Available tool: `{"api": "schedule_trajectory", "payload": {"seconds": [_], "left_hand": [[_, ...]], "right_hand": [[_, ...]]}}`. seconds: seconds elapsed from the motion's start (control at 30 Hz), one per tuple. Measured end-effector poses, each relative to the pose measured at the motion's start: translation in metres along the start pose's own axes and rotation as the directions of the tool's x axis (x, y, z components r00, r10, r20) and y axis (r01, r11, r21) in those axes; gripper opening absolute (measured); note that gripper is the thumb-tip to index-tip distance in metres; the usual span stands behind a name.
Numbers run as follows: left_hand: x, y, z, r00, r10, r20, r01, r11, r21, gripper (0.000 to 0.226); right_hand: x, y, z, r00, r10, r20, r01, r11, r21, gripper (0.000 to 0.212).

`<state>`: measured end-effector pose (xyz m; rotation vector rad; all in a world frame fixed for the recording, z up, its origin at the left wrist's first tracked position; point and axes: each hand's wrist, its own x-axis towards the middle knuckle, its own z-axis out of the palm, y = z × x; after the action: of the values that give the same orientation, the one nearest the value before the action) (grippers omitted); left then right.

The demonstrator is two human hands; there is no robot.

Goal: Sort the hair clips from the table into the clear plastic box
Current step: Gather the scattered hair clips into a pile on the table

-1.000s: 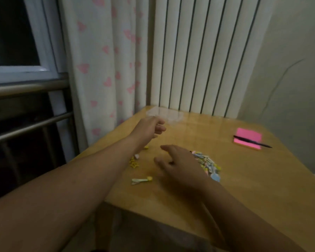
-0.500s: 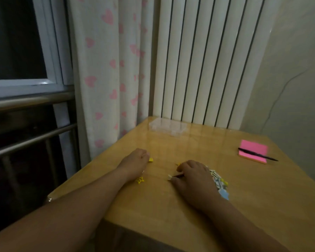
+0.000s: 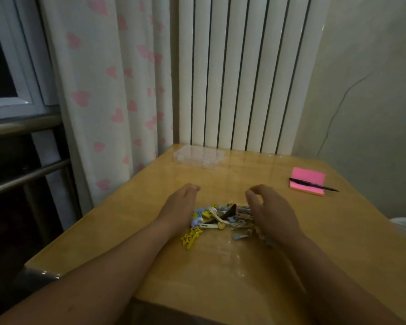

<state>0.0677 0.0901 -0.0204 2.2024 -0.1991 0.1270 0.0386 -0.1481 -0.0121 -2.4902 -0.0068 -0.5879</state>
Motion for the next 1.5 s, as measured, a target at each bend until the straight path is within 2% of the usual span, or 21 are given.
{"api": "schedule_trajectory", "payload": {"seconds": [0.1,0.17,0.3,0.43,0.5,0.57,0.6,0.67,0.77,0.83,0.9,1.0,1.03,1.1,1.2,1.3,1.4,1.5], "left_hand": [[-0.007,-0.003,0.008,0.999,-0.043,-0.002,0.043,0.999,-0.001,0.035],[-0.01,0.007,0.024,0.999,-0.051,0.009,0.052,0.998,-0.04,0.042],[-0.007,0.03,0.059,0.997,-0.049,-0.055,0.045,0.997,-0.069,0.037],[-0.01,0.043,0.072,0.988,-0.058,-0.145,0.027,0.978,-0.205,0.037],[-0.005,0.041,0.069,0.97,-0.071,-0.232,0.029,0.983,-0.182,0.036],[0.002,0.037,0.072,0.971,-0.082,-0.225,0.05,0.988,-0.147,0.037],[0.002,0.039,0.077,0.976,-0.085,-0.199,0.057,0.988,-0.142,0.036],[0.0,0.049,0.089,0.982,-0.091,-0.163,0.06,0.981,-0.184,0.035],[-0.002,0.057,0.094,0.974,-0.093,-0.208,0.044,0.972,-0.232,0.037],[0.004,0.052,0.084,0.966,-0.105,-0.238,0.043,0.966,-0.253,0.037],[0.016,0.045,0.07,0.977,-0.068,-0.204,0.028,0.981,-0.192,0.038],[0.033,0.039,0.062,0.999,0.035,0.036,-0.037,0.999,0.038,0.042],[0.037,0.038,0.063,0.992,0.058,0.115,-0.071,0.991,0.114,0.042],[0.041,0.035,0.067,0.976,0.089,0.197,-0.122,0.979,0.166,0.04],[0.038,0.026,0.069,0.971,0.158,0.181,-0.178,0.979,0.1,0.051],[0.034,0.021,0.064,0.988,0.125,0.093,-0.122,0.992,-0.038,0.048],[0.029,0.023,0.062,0.973,0.213,0.093,-0.221,0.971,0.089,0.047],[0.022,0.028,0.059,0.953,0.262,0.154,-0.293,0.927,0.235,0.056]], "right_hand": [[0.0,0.017,0.003,0.975,0.093,0.202,-0.09,0.996,-0.024,0.057],[-0.004,0.017,0.014,0.961,0.091,0.263,-0.082,0.996,-0.046,0.063],[-0.007,0.013,0.022,0.967,0.027,0.255,-0.03,0.999,0.01,0.062],[-0.005,0.022,0.014,0.976,0.074,0.204,-0.119,0.968,0.22,0.057],[-0.005,0.023,0.011,0.97,0.079,0.229,-0.111,0.985,0.13,0.057],[-0.008,0.015,0.013,0.953,0.034,0.302,-0.028,0.999,-0.025,0.049],[-0.01,0.01,0.016,0.95,0.019,0.311,-0.006,0.999,-0.043,0.045],[-0.01,0.006,0.024,0.95,-0.018,0.313,0.012,1.0,0.022,0.042],[-0.006,0.013,0.023,0.962,-0.008,0.273,-0.058,0.971,0.233,0.053],[0.0,0.022,0.019,0.978,0.024,0.209,-0.072,0.972,0.225,0.055],[0.002,0.027,0.016,0.977,0.04,0.21,-0.071,0.987,0.143,0.058],[-0.001,0.023,0.019,0.948,-0.045,0.314,0.051,0.999,-0.009,0.057],[-0.003,0.022,0.02,0.939,-0.074,0.335,0.081,0.997,-0.008,0.056],[-0.003,0.023,0.015,0.932,-0.064,0.356,0.028,0.994,0.103,0.051],[0.003,0.03,0.009,0.957,-0.029,0.289,-0.062,0.952,0.3,0.04],[0.005,0.03,0.01,0.972,-0.009,0.235,-0.043,0.975,0.216,0.047],[-0.001,0.022,0.012,0.922,-0.057,0.384,0.067,0.998,-0.012,0.049],[-0.005,0.02,0.009,0.905,-0.111,0.411,0.114,0.993,0.018,0.047]]}}
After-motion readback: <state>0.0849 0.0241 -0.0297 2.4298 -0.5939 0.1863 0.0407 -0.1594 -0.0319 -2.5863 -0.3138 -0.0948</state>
